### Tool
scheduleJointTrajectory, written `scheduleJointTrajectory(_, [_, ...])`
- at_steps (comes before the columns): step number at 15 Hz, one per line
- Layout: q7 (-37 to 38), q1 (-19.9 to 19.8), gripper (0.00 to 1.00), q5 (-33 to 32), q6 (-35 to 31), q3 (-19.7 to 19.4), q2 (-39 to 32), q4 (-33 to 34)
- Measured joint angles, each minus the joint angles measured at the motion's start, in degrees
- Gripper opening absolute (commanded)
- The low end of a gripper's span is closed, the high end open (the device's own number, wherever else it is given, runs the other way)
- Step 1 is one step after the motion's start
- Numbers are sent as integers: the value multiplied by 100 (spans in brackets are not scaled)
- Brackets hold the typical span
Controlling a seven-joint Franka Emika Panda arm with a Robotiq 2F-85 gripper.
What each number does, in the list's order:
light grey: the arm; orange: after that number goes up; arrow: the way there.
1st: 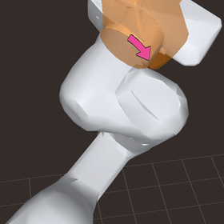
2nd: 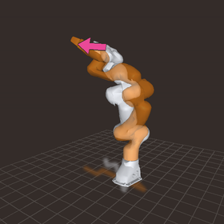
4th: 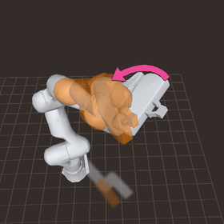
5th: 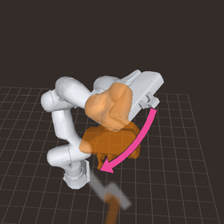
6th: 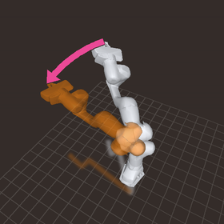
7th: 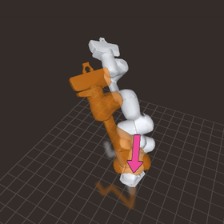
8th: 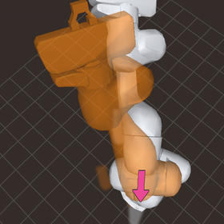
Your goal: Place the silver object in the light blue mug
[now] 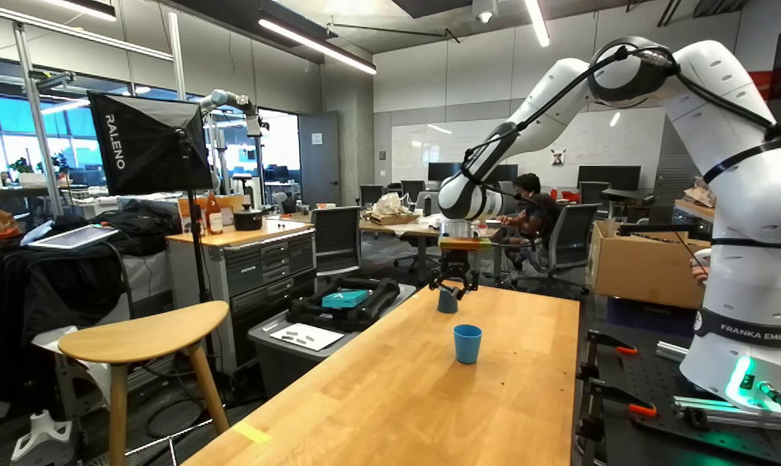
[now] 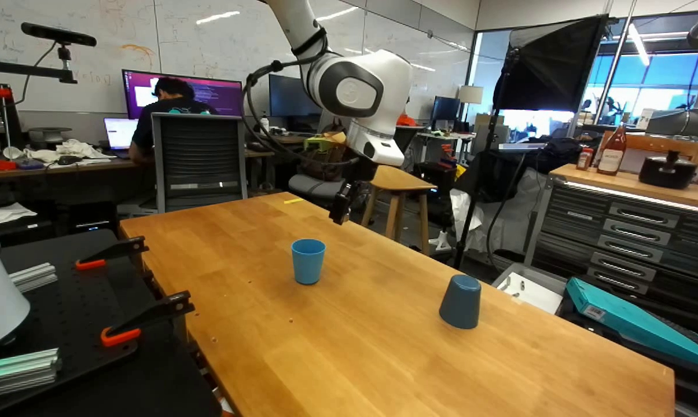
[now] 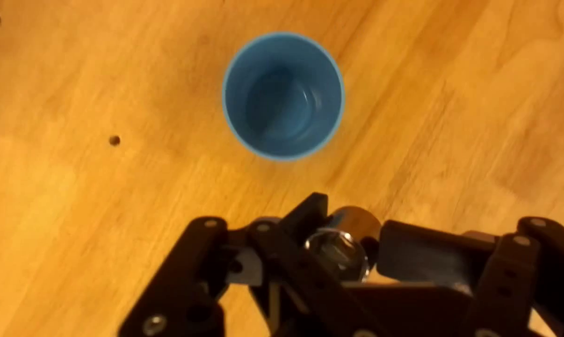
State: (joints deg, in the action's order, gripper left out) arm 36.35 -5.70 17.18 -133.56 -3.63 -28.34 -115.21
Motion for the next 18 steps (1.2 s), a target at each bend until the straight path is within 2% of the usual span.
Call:
scheduleJointTrajectory(4, [-315, 79, 7, 140, 514, 126, 43, -256])
scheduleJointTrajectory(13, [-361, 171, 7, 141, 517, 77, -460, -328])
scheduleJointTrajectory(14, [-361, 171, 51, 141, 495, 65, -536, -306])
scheduleJointTrajectory(15, [-361, 171, 52, 141, 478, 56, -603, -281])
scheduleJointTrajectory(16, [-361, 171, 57, 141, 467, 50, -659, -256])
scheduleJointTrajectory(18, [-361, 172, 73, 141, 431, 48, -718, -200])
